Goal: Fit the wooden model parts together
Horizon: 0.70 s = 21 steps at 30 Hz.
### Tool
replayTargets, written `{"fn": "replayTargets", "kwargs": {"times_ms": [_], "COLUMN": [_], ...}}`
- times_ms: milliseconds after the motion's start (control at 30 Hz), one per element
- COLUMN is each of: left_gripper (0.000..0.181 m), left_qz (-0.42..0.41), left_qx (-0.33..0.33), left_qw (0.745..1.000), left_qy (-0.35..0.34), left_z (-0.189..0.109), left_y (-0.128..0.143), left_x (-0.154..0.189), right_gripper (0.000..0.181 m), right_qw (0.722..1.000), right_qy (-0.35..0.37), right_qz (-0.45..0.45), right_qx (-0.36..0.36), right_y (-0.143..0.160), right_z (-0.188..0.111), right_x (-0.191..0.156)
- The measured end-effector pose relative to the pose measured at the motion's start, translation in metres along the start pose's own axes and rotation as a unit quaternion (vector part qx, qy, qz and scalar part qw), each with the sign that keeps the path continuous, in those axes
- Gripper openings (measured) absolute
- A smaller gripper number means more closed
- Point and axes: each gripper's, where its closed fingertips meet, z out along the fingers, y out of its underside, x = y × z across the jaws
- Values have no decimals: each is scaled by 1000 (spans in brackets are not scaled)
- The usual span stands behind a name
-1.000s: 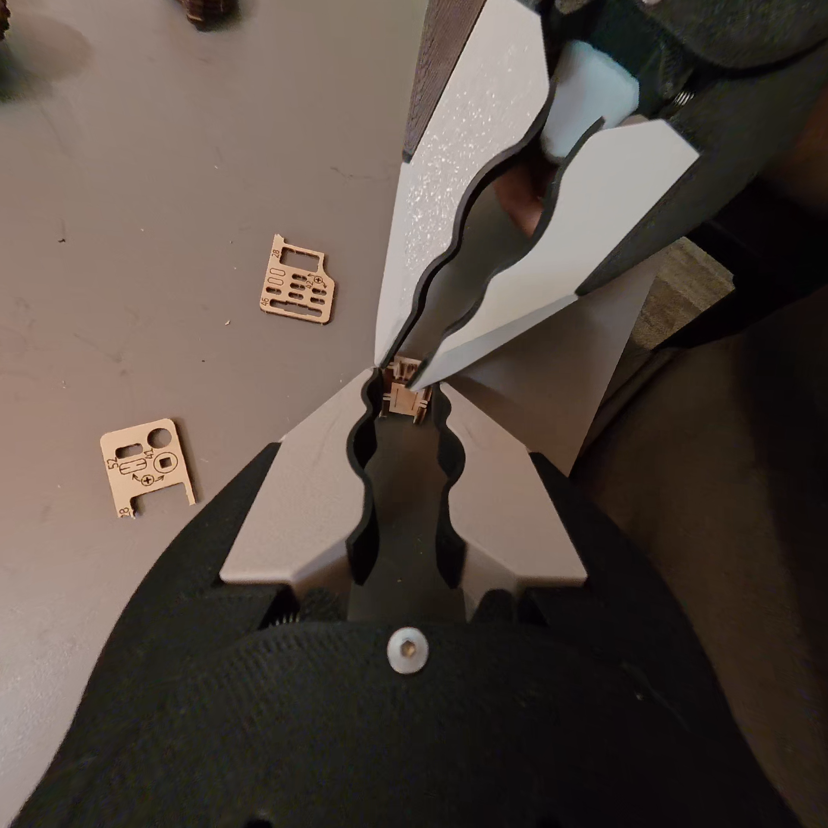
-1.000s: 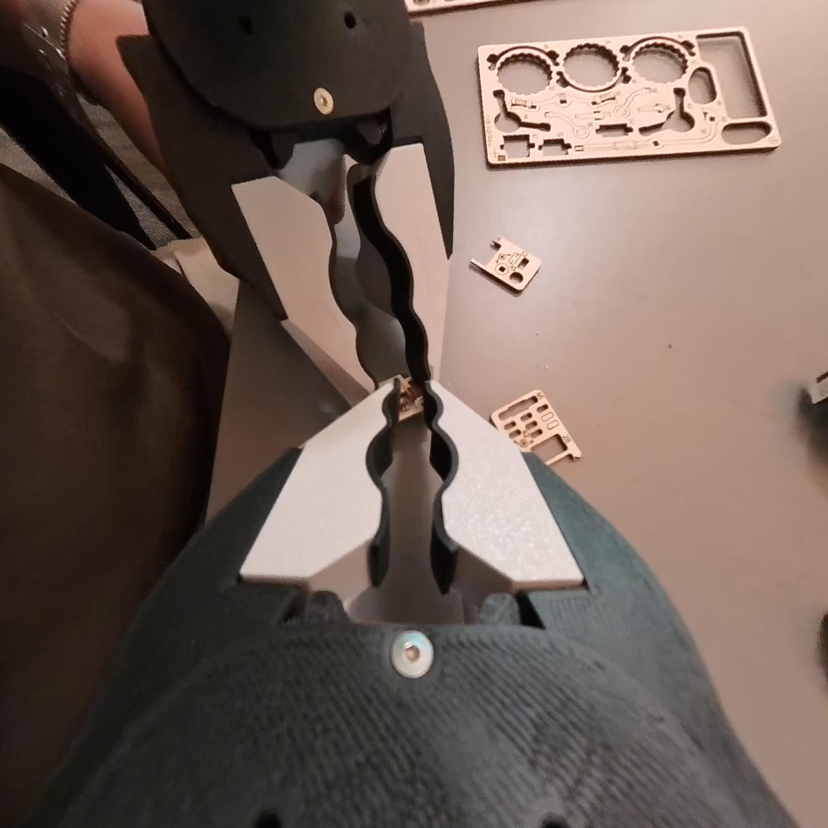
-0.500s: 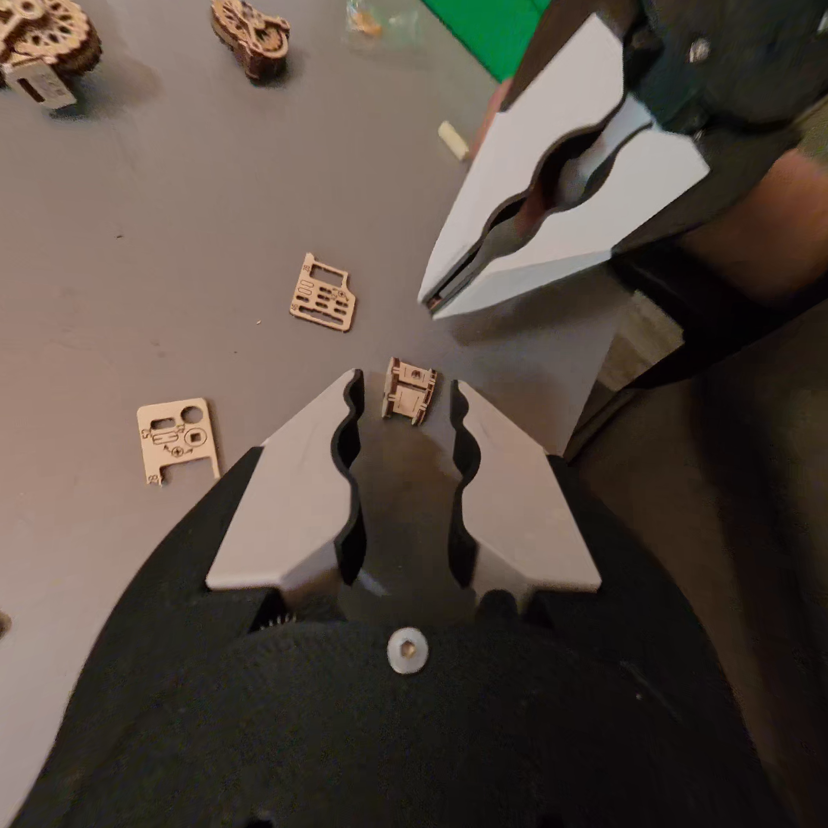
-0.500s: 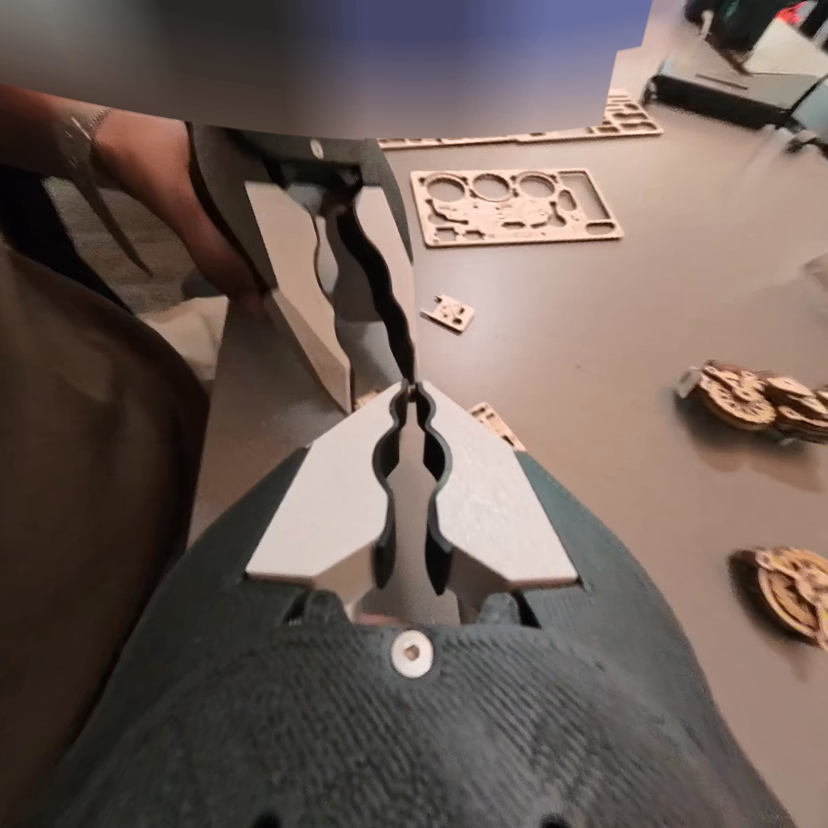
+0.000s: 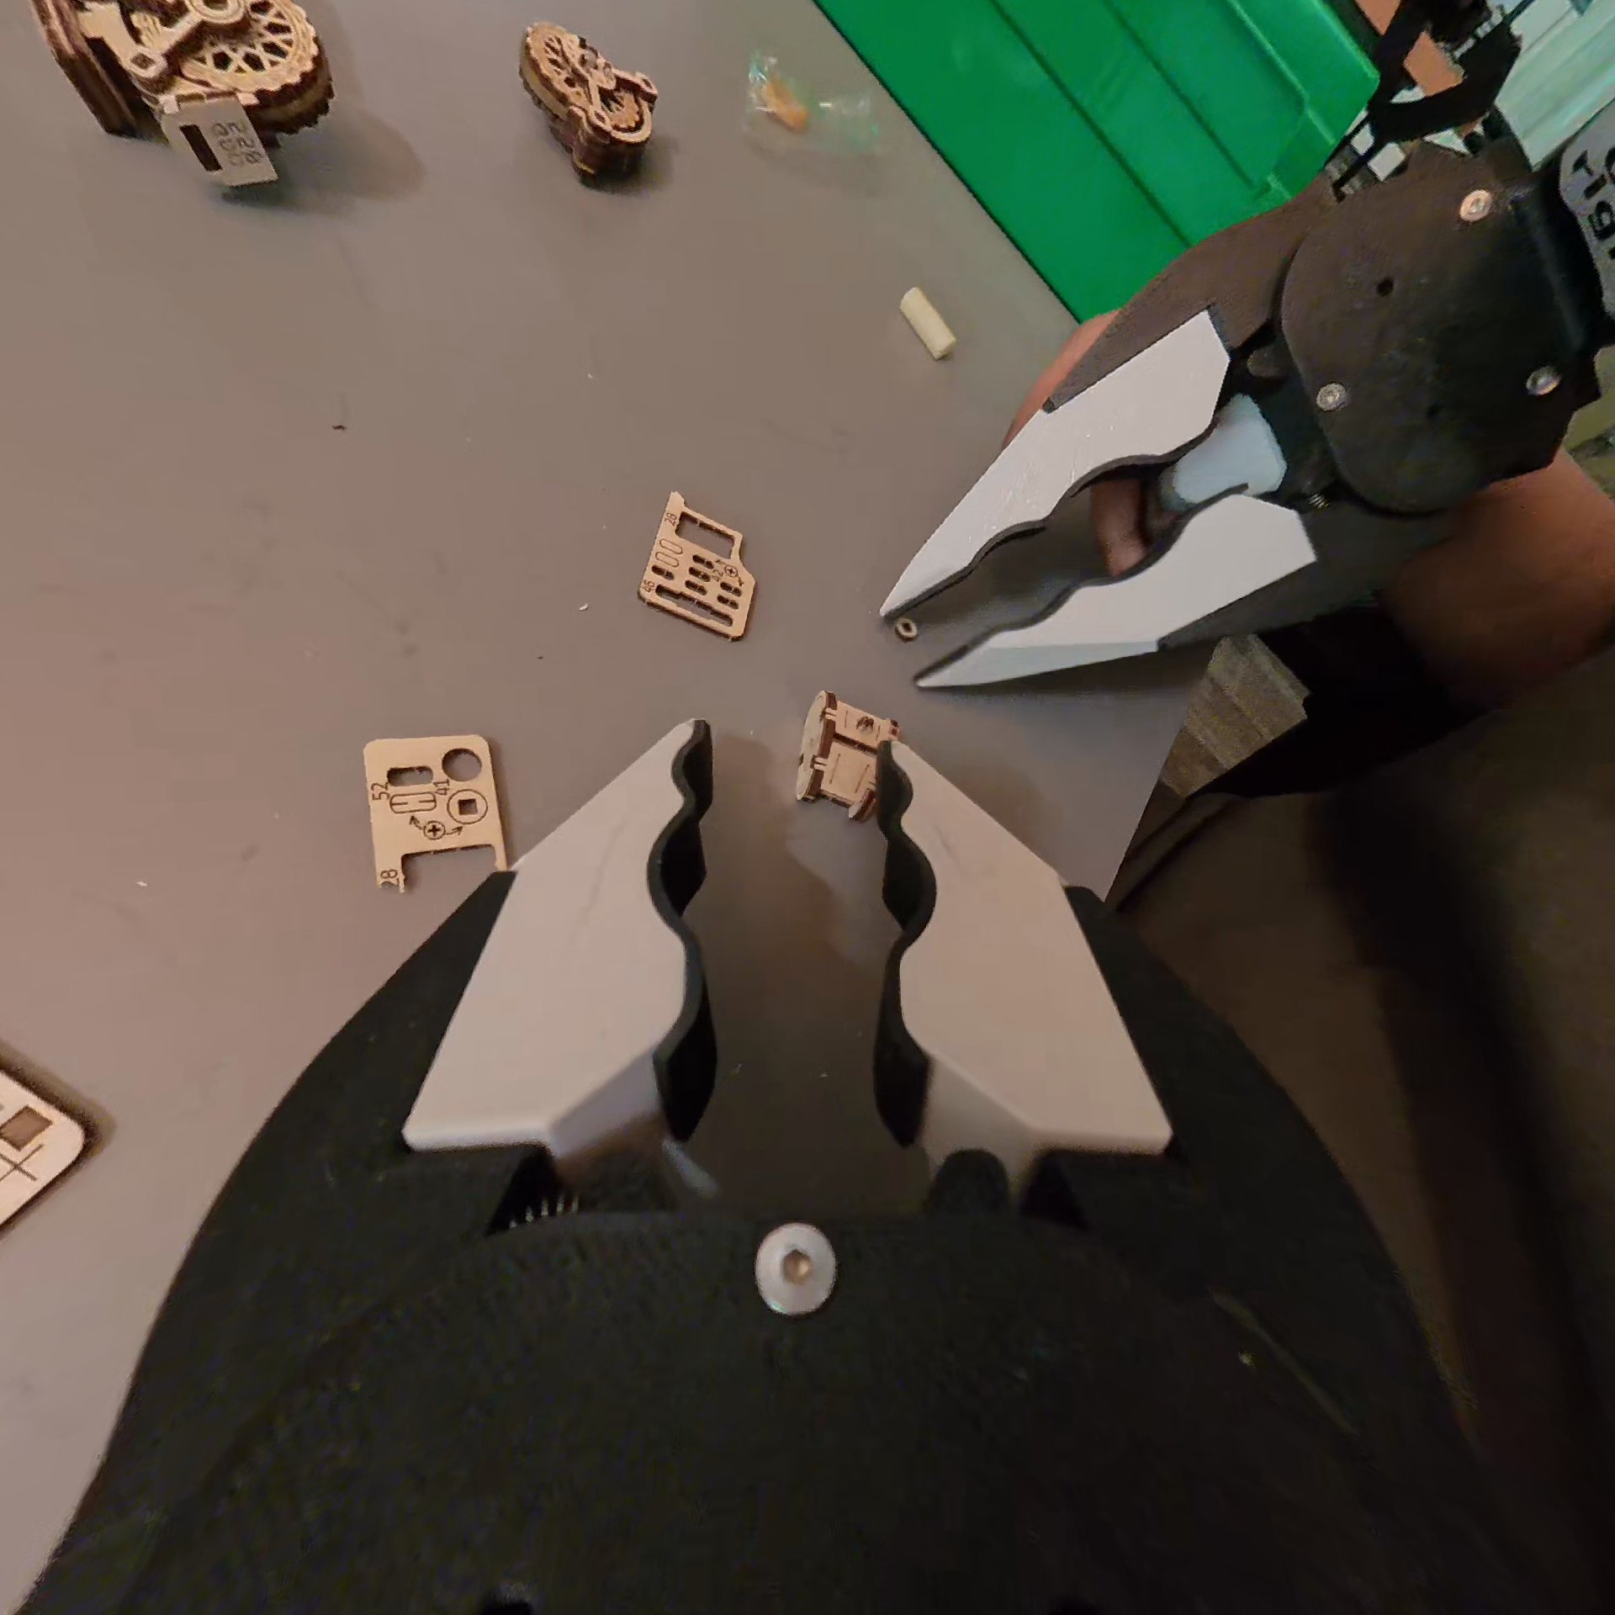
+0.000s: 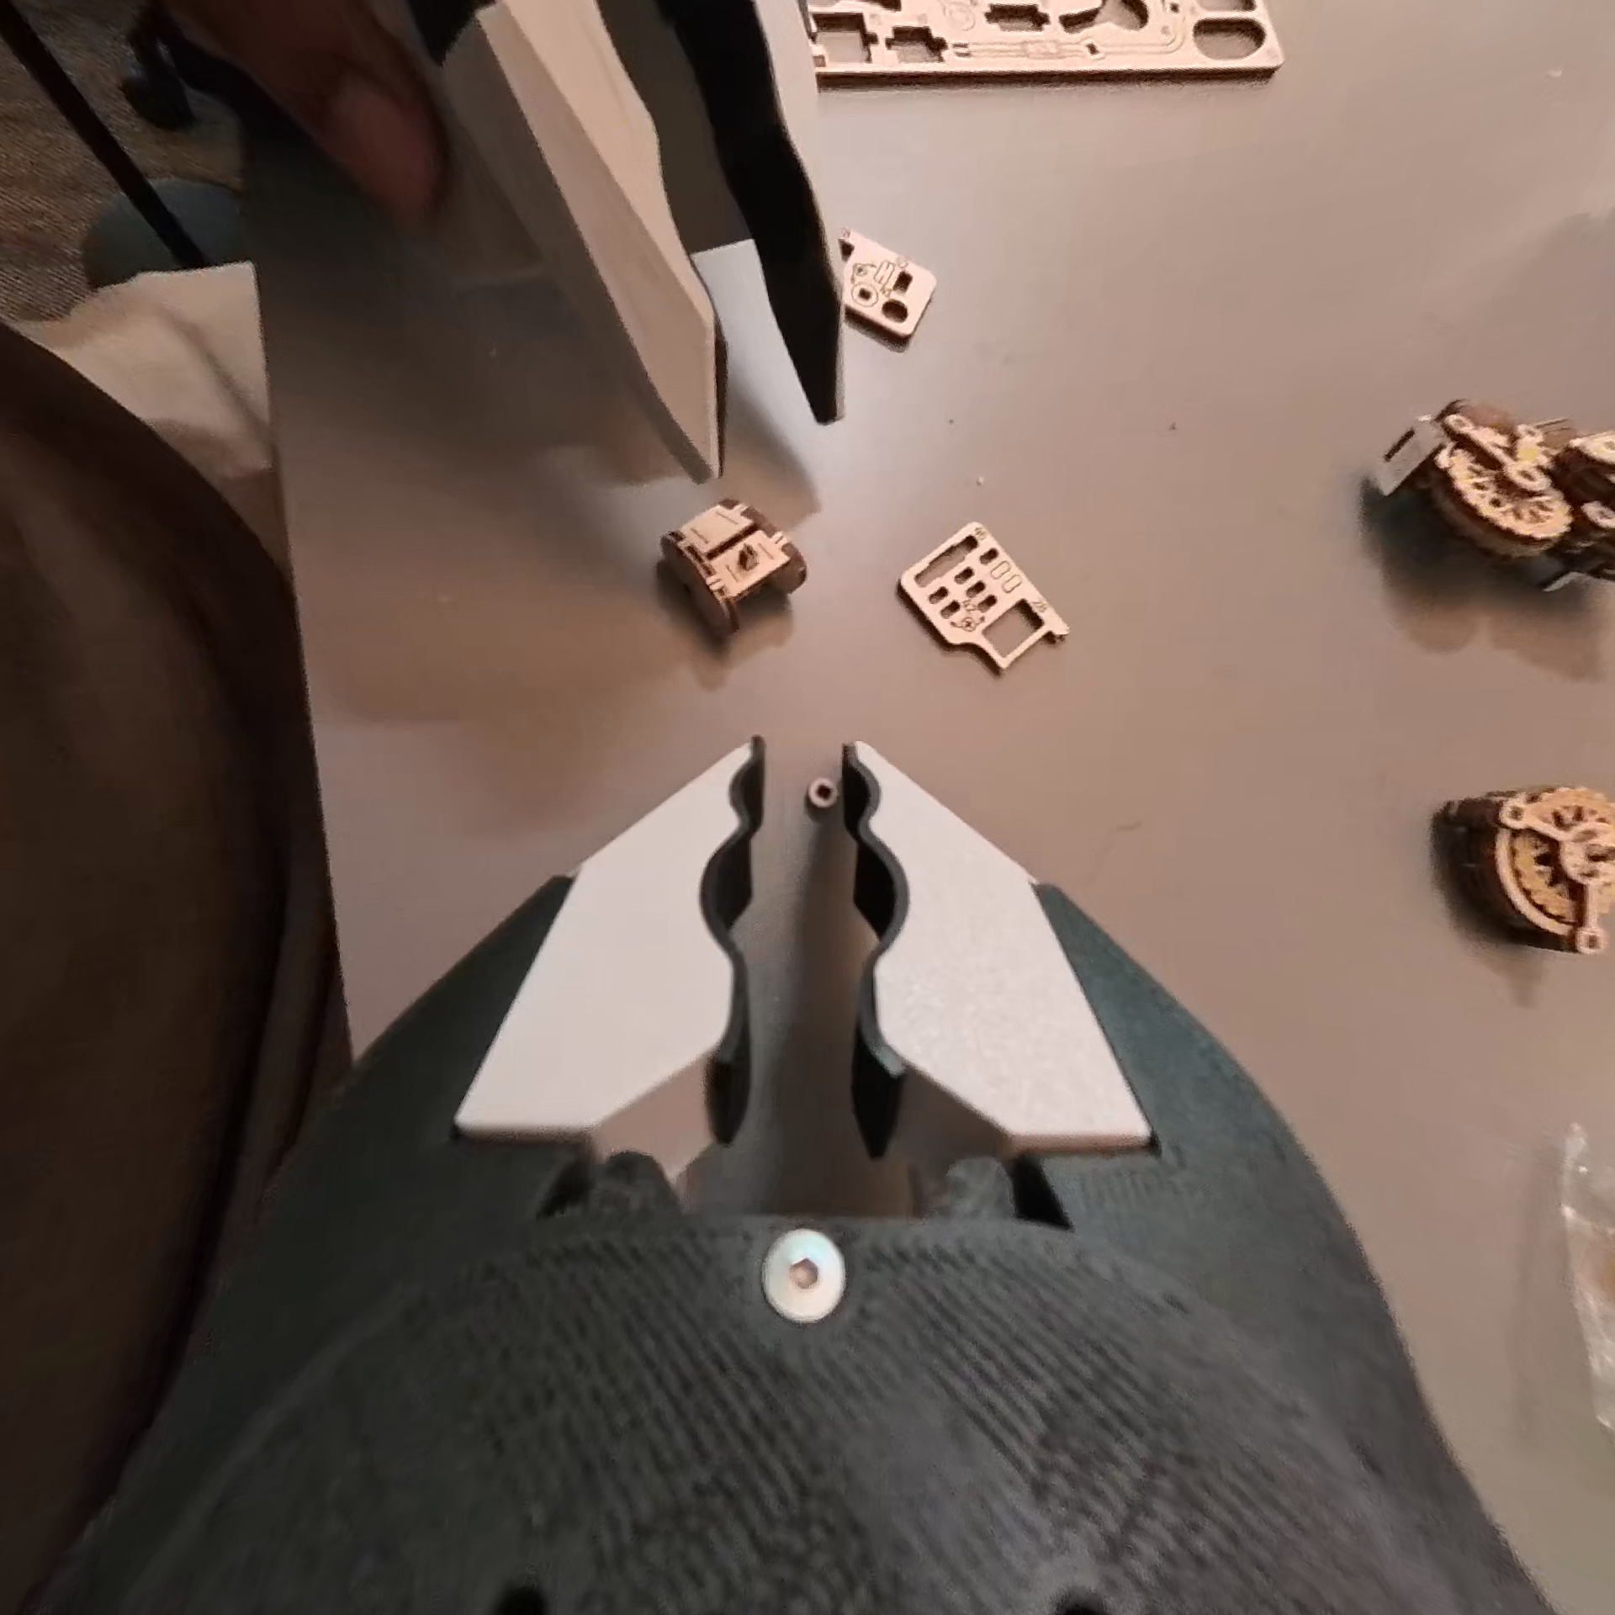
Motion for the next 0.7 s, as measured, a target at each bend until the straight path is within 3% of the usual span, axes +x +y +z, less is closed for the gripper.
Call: {"fn": "replayTargets", "kwargs": {"times_ms": [267,433,700], "left_gripper": [36,36,36], "left_qz": [-1,-2,7], "left_qx": [1,-1,-3], "left_qw": [1000,1000,999], "left_qy": [2,3,45], "left_z": [0,1,3], "left_y": [0,0,2], "left_x": [1,0,16], "right_gripper": [16,11,12], "right_qw": [998,995,995], "right_qy": [0,-18,-35], "right_qz": [50,96,92], "right_qx": [30,-11,-7], "right_y": [-4,11,8], "right_z": [-17,-11,-8], "right_x": [12,12,6]}}
